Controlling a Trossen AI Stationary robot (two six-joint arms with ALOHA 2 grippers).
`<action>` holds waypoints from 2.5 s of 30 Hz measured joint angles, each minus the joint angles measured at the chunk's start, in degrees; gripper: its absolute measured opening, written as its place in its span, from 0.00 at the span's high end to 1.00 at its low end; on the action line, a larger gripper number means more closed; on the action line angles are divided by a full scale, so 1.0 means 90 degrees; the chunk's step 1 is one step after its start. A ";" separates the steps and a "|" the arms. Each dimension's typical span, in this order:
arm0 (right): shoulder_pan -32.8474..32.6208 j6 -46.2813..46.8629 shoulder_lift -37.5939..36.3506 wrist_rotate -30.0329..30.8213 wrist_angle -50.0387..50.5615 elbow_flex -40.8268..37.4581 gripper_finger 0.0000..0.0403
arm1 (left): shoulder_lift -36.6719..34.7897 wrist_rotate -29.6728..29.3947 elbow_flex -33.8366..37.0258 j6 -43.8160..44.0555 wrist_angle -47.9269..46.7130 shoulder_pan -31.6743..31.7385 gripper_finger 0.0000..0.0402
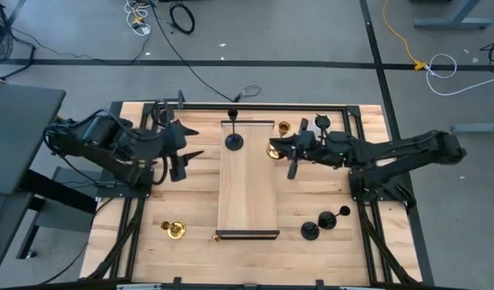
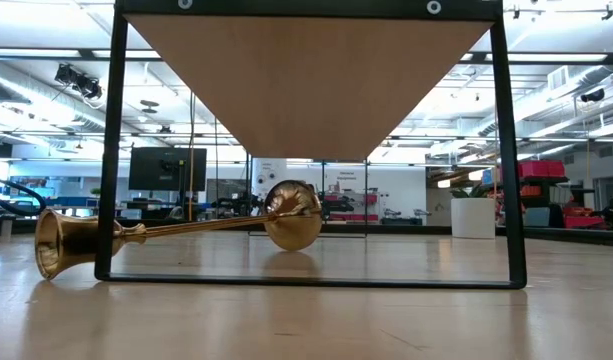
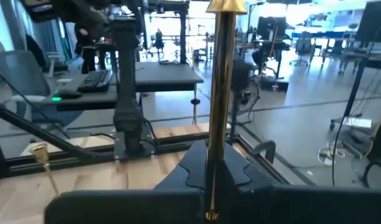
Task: Pick & Place candle stick holders
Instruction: Put the golden candle holder on the shelf aligned with the black candle holder
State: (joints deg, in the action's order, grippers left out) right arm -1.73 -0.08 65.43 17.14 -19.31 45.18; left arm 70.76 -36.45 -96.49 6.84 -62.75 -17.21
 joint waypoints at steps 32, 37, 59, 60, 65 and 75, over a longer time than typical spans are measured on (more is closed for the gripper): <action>0.1747 0.0147 0.2230 -0.1727 -0.2605 -0.0721 0.99 | 0.0009 -0.0427 0.0685 0.0191 0.0234 0.0005 0.38; 0.1802 0.0147 0.2251 -0.1844 -0.2640 -0.0721 0.99 | 0.0010 -0.0427 0.0685 0.0196 0.0234 0.0006 0.38; 0.1840 0.0127 0.2709 -0.1845 -0.2917 -0.0721 0.91 | 0.0010 -0.0424 0.0685 0.0220 0.0238 0.0007 0.38; 0.1840 0.0127 0.2707 -0.1845 -0.2917 -0.0721 0.89 | 0.0010 -0.0424 0.0685 0.0220 0.0239 0.0007 0.38; 0.1840 0.0123 0.2707 -0.1843 -0.2917 -0.0721 0.83 | 0.0010 -0.0422 0.0683 0.0220 0.0238 0.0006 0.38; 0.1840 0.0140 0.2707 -0.1841 -0.3030 -0.0721 0.81 | 0.0010 -0.0422 0.0683 0.0225 0.0237 0.0005 0.38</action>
State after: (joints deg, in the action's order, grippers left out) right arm 14.83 1.18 89.80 0.58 -46.58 38.70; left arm 70.85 -40.25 -90.35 8.86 -60.61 -17.16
